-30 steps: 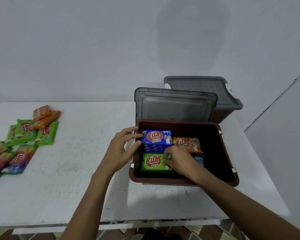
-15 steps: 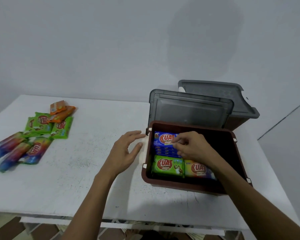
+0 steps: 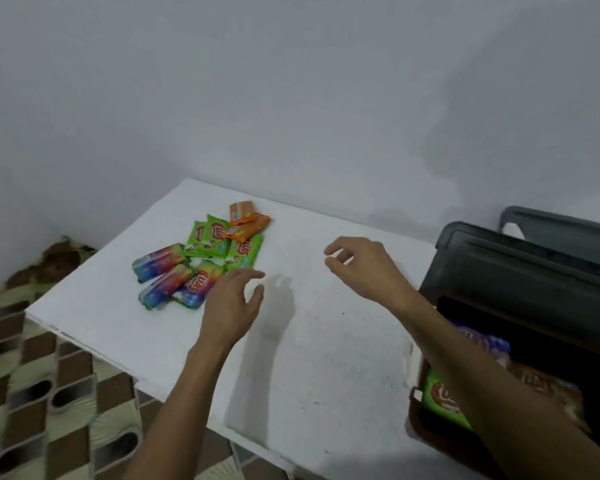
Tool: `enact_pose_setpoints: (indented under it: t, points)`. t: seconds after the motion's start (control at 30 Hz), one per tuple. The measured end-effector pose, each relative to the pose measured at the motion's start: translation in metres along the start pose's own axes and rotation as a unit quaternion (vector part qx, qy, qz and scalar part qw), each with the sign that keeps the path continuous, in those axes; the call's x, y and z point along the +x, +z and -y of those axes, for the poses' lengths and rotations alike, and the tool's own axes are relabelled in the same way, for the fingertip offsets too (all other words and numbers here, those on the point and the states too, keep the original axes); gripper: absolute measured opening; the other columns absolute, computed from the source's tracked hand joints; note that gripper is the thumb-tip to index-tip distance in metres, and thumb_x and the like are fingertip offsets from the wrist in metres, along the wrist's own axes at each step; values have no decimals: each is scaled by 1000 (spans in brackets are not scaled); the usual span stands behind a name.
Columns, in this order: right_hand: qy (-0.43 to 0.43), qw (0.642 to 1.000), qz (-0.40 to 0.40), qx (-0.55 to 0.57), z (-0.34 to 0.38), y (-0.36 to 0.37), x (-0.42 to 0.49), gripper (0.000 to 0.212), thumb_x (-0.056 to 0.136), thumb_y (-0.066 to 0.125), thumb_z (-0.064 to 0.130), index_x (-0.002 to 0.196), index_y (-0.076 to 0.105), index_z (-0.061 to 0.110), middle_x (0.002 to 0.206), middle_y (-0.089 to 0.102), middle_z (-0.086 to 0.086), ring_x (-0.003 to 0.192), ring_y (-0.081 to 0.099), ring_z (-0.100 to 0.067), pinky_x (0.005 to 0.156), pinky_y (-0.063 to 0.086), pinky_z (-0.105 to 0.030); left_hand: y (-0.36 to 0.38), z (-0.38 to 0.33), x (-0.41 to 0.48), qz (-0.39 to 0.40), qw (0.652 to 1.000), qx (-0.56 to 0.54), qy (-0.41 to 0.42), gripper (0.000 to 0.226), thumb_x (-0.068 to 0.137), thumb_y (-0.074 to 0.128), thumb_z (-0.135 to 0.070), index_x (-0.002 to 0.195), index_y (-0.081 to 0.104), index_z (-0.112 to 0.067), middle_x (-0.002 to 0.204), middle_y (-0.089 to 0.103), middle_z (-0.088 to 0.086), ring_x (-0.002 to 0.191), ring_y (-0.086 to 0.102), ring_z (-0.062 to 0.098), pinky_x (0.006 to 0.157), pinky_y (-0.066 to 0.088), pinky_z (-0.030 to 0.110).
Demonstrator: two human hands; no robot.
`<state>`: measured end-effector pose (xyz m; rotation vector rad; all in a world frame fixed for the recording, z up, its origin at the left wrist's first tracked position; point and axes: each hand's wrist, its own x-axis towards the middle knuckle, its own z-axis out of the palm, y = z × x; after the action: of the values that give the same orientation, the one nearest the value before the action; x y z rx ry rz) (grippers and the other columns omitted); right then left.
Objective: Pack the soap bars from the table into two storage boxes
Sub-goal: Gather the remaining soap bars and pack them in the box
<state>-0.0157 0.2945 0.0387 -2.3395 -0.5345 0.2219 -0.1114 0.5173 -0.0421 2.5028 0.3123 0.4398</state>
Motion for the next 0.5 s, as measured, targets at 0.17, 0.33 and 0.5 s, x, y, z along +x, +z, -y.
enact_pose_setpoints:
  t: [0.17, 0.33, 0.5]
  points:
    - [-64, 993, 88, -46, 22, 71, 61, 25, 91, 58, 30, 115, 64, 26, 112, 66, -3, 86, 61, -16, 84, 50, -31, -18, 60, 16, -37, 990, 103, -86, 24, 83, 67, -22, 106, 70, -16, 107, 67, 6, 98, 60, 29, 79, 49, 41]
    - [-133, 962, 184, -153, 39, 135, 107, 43, 95, 53, 26, 138, 49, 21, 139, 49, -8, 118, 54, -28, 94, 45, -36, -16, 98, 26, 15, 973, 197, -121, 39, 83, 68, -33, 117, 63, -16, 121, 60, 9, 114, 50, 35, 96, 36, 49]
    - [-136, 931, 229, -251, 42, 180, 138, 50, 99, 42, 35, 148, 33, 36, 156, 16, -15, 127, 39, -45, 101, 42, -49, -9, 109, 37, 58, 951, 284, -111, 59, 82, 65, -47, 130, 54, -14, 137, 47, 19, 122, 43, 41, 99, 33, 52]
